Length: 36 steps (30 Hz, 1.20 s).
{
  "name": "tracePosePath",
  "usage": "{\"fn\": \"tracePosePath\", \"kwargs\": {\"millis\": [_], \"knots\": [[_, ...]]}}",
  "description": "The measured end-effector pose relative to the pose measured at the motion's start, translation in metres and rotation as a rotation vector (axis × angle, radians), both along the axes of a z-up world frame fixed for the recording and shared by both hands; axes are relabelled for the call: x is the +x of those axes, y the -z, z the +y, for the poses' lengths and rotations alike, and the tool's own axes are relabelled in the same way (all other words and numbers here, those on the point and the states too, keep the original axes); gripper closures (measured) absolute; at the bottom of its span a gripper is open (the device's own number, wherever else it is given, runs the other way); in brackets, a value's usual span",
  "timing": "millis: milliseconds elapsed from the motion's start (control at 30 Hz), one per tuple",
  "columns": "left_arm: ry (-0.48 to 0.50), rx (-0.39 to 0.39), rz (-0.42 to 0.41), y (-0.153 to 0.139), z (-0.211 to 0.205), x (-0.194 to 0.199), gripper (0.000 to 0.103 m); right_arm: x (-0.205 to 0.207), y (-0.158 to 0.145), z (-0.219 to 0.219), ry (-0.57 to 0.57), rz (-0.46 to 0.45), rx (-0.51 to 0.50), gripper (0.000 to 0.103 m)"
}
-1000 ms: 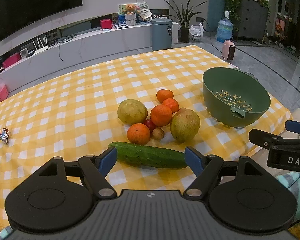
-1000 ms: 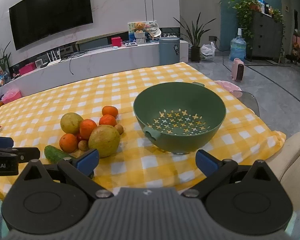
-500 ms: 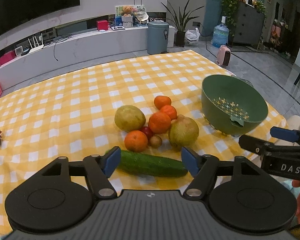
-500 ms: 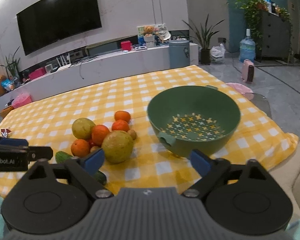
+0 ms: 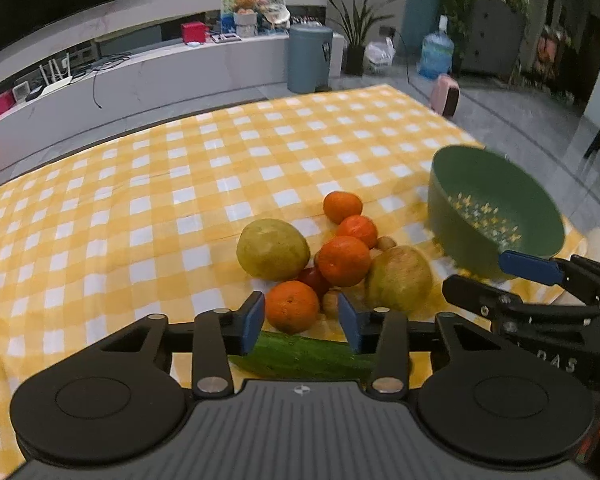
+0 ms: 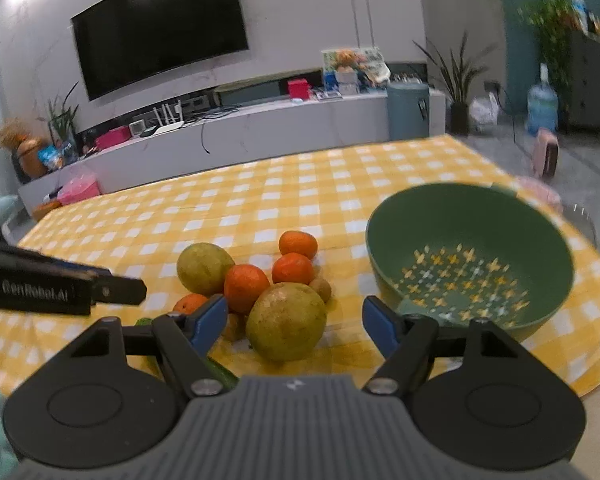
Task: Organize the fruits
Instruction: 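Grasp a yellow-green pear with the right tool while the left tool grasps the other pear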
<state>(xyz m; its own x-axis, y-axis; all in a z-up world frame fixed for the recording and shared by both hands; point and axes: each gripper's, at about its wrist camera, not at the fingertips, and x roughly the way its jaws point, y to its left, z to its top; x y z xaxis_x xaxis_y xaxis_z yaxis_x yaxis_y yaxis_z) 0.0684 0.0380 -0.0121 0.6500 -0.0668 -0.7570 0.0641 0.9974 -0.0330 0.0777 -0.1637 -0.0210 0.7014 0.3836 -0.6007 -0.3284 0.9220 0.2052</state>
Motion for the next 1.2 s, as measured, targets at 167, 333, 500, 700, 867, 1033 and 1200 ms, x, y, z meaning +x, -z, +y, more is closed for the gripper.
{"fn": "tracePosePath", "kwargs": {"millis": [167,333,500,700,867,1033,1200], "knots": [[0.002,0.037,0.009,0.016,0.009,0.019,0.061,0.022,0.018,0.017,-0.013,0.075,-0.012,0.038],[0.022,0.006,0.011,0.031,0.023,0.041,0.041,0.039,0.029,0.027,-0.023,0.11,-0.045,0.038],[0.04,-0.06,0.028,0.045,0.036,0.064,0.027,0.048,0.036,0.029,-0.022,0.14,-0.049,0.038],[0.001,-0.153,0.033,0.055,0.052,0.08,0.026,0.049,0.041,0.04,-0.052,0.137,-0.084,0.038],[-0.006,-0.191,0.046,0.06,0.055,0.09,0.025,0.057,0.049,0.042,-0.046,0.164,-0.082,0.039],[-0.011,-0.207,0.051,0.066,0.053,0.097,0.023,0.058,0.049,0.042,-0.044,0.171,-0.083,0.039],[-0.011,-0.215,0.052,0.069,0.051,0.097,0.026,0.06,0.049,0.042,-0.049,0.174,-0.088,0.039]]}}
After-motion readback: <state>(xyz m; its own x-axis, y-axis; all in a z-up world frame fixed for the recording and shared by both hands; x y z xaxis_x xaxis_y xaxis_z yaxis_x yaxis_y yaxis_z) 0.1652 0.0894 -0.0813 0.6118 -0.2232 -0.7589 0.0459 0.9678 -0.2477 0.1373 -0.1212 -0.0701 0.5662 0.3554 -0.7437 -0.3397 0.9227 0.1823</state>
